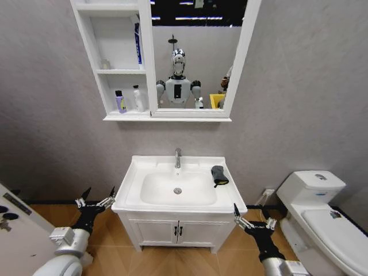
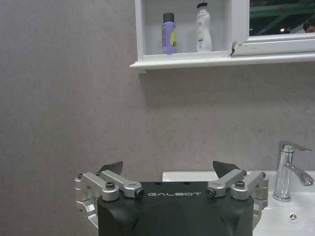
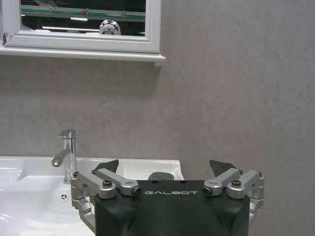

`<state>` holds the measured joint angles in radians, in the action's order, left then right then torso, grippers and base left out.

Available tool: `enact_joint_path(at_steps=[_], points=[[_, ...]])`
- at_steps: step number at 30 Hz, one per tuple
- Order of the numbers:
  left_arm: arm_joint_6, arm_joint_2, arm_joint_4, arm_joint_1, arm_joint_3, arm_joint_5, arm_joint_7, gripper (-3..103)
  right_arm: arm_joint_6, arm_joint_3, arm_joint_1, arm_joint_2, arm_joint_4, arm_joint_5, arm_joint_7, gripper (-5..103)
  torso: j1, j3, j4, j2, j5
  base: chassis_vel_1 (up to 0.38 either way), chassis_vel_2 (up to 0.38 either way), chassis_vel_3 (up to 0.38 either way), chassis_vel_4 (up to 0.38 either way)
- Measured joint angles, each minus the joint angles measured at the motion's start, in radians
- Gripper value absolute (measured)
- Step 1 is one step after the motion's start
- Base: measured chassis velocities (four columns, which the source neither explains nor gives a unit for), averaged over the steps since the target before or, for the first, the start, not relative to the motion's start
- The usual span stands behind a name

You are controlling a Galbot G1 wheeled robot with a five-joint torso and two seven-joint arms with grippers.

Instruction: Move facial cleanser and shampoo from washbasin to cabinet, then wipe washbasin with towel.

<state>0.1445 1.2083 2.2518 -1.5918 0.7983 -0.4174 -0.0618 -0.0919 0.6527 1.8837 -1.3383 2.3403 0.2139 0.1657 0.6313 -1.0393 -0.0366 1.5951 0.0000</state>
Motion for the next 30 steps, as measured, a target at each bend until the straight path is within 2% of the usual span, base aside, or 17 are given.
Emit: enact_joint_path(at_steps=[18, 30], points=[[0.0, 0.0, 0.0, 0.0, 0.0, 0.0, 0.0, 100, 0.002, 0.0, -0.003, 0.001, -0.003, 0.001, 0.003, 100, 0.001, 0.0, 0.0001, 0.0, 0.0, 0.003, -0.003, -0.003, 0.004], [0.0, 0.0, 0.0, 0.0, 0.0, 0.0, 0.0, 100, 0.003, 0.0, -0.003, 0.001, -0.003, 0.001, 0.004, 100, 0.0, 0.0, 0.0001, 0.0, -0.0005, 0.17, -0.176, -0.17, 0.169]])
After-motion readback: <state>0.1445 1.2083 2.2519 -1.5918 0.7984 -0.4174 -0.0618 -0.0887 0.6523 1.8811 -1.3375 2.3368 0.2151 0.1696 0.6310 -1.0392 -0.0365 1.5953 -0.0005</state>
